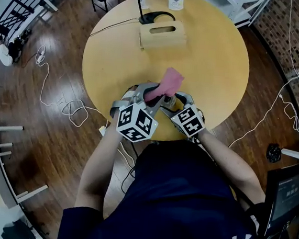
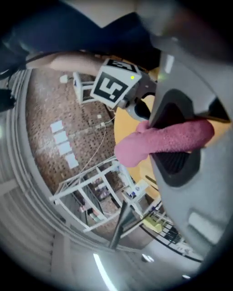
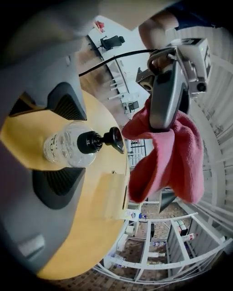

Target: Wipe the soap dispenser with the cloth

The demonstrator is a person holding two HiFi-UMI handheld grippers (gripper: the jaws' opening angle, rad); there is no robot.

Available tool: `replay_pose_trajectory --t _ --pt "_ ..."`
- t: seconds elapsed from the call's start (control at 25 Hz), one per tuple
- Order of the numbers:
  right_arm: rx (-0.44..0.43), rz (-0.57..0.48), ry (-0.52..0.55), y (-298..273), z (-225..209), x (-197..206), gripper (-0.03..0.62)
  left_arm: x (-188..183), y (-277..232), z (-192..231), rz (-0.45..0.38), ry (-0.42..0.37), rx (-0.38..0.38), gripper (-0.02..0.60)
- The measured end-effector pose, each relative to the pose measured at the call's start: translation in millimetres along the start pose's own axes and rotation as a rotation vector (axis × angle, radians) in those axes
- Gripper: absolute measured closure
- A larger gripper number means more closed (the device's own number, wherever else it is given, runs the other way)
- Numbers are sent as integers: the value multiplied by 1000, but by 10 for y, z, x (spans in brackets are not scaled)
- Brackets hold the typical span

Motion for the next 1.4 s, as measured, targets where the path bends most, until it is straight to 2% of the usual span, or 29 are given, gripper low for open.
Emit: replay_pose_trajectory --t 0.12,0.16,0.2,0.28,0.36,0.44,0.52,0.6,0.68,0.8,0.88,0.92,0.96,1.08,1.12,1.16,1.24,1.4 --pt "0 32 31 -31 31 42 266 97 -95 -353 73 -109 184 470" --pt "-8 38 42 -30 36 47 266 118 -91 -411 83 -127 203 471" --pt "-14 43 53 -24 31 48 268 138 -92 -398 88 -130 188 471" --pt "-16 45 63 -11 18 53 272 202 -122 -221 93 -73 122 471" --pt "-17 38 57 -13 26 63 272 280 -161 -41 116 -20 96 471" --pt "-19 40 56 -5 31 66 272 284 -188 -53 145 -75 140 471" --pt "-23 38 46 -11 44 67 272 172 -165 -254 130 -139 236 471" --pt "-26 30 35 -26 67 67 272 88 -133 -435 109 -158 295 471" --pt "-25 26 29 -22 76 75 272 145 -167 -379 116 -143 248 471" --pt "-24 21 20 -15 80 81 272 328 -202 56 141 -12 93 471" --pt "-22 19 17 -7 72 79 272 397 -185 241 162 29 46 471" --pt "-21 17 14 -2 66 77 272 386 -176 229 163 9 57 471" --pt "-21 15 11 0 64 74 272 350 -167 149 161 -42 83 471" --pt "-22 12 2 1 73 73 270 207 -127 -271 169 -289 175 470" --pt "-24 11 0 2 77 76 270 168 -114 -381 169 -344 191 471" --pt "-25 9 -3 5 77 79 270 141 -112 -450 165 -361 201 471" --pt "-23 7 -14 16 65 85 270 129 -141 -447 153 -310 197 471" --pt "-15 5 -37 10 57 87 267 238 -198 -39 189 -184 70 469"
Point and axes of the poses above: the fingertips, and each gripper's own axes: y backward along the fingers, z to its left, x out of its underside, the point moved 3 cm from there along y, backward along the fingers, and after that the axes turned 10 degrees about -z, right-handed, at the moved point
